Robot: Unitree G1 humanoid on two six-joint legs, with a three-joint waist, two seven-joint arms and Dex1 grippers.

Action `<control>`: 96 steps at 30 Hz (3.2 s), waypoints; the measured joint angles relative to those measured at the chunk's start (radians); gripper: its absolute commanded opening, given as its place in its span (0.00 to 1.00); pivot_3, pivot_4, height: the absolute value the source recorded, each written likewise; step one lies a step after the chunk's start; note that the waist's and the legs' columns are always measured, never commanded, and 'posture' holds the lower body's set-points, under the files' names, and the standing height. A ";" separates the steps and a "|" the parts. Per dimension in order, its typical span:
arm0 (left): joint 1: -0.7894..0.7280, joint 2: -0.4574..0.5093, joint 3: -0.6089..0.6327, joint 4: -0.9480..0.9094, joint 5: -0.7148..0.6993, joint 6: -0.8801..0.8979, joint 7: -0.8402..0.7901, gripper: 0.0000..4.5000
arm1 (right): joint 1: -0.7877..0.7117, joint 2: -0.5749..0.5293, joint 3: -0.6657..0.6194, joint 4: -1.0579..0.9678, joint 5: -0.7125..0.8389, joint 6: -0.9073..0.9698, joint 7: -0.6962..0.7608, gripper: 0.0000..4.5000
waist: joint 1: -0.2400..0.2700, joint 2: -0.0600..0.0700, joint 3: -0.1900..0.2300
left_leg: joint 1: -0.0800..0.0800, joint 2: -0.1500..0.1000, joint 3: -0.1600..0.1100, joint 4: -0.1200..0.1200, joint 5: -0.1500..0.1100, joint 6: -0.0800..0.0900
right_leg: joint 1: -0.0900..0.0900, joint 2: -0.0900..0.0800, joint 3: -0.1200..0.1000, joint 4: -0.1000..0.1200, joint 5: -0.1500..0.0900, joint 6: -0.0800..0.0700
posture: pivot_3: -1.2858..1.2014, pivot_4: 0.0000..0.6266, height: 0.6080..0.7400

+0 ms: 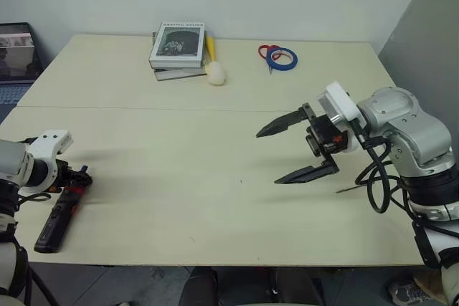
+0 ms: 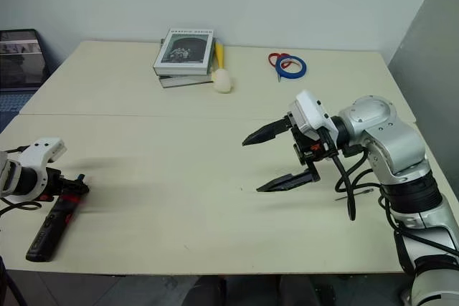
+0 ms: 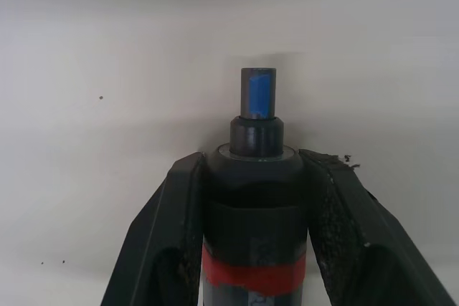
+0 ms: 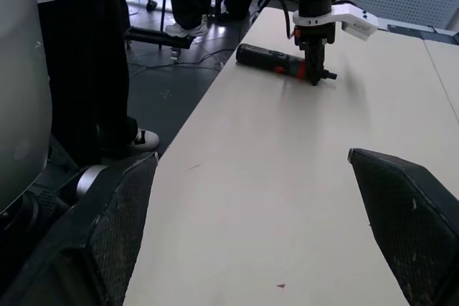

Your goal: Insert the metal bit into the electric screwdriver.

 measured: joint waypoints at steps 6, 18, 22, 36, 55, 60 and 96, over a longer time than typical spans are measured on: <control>-0.009 -0.006 -0.007 0.003 0.012 -0.012 -0.005 0.36 | 0.003 0.002 -0.013 -0.003 0.004 0.000 -0.006 1.00 | 0.002 0.000 0.000 | 0.000 0.000 0.000 0.000 0.000 0.000 | 0.000 0.000 0.000 0.001 0.000 0.000 | 0.52 0.24 1.00; -0.285 -0.128 -0.009 -0.367 -0.149 0.104 -0.096 0.36 | 0.069 -0.060 -0.075 -0.077 0.030 0.042 -0.051 1.00 | 0.024 -0.004 0.002 | -0.005 -0.001 -0.002 0.001 0.000 0.000 | 0.000 -0.001 -0.001 -0.003 0.001 0.000 | 0.52 0.24 1.00; -0.326 -0.211 0.003 -0.432 -0.190 0.110 -0.077 0.36 | 0.104 -0.097 -0.122 -0.099 0.041 0.068 -0.088 1.00 | 0.012 -0.004 0.002 | -0.003 -0.001 -0.002 0.000 0.000 0.000 | -0.001 -0.001 -0.001 -0.002 0.002 -0.003 | 0.52 0.24 1.00; -0.142 -0.755 0.201 -0.626 -0.256 -0.249 0.265 0.36 | 0.357 -0.220 -0.407 -0.343 0.161 0.243 -0.340 1.00 | 0.024 -0.003 0.002 | -0.006 -0.002 0.000 0.003 0.000 0.000 | -0.002 -0.002 0.000 -0.003 0.003 -0.002 | 0.52 0.24 1.00; 0.225 -0.895 0.127 -0.762 -0.169 -0.756 0.331 0.36 | 0.444 -0.207 -0.442 -0.455 0.224 0.264 -0.545 1.00 | 0.028 -0.003 0.001 | 0.000 -0.002 0.000 0.003 0.000 0.000 | 0.006 -0.002 0.001 -0.005 0.002 0.003 | 0.52 0.24 1.00; 0.283 -0.877 0.128 -0.821 -0.174 -0.766 0.336 0.36 | 0.443 -0.207 -0.426 -0.452 0.224 0.255 -0.546 1.00 | 0.027 -0.003 0.001 | 0.001 -0.002 0.000 0.003 0.000 0.000 | 0.006 -0.002 0.001 -0.005 0.001 0.003 | 0.52 0.24 1.00; 0.301 -0.923 -0.017 -0.827 -0.064 -0.875 0.360 0.36 | 0.345 -0.536 0.052 0.258 -0.497 -0.317 -0.053 1.00 | 0.032 0.003 -0.002 | 0.001 -0.003 0.001 0.002 0.000 0.000 | 0.008 -0.003 0.001 -0.007 0.001 0.003 | 0.52 0.24 1.00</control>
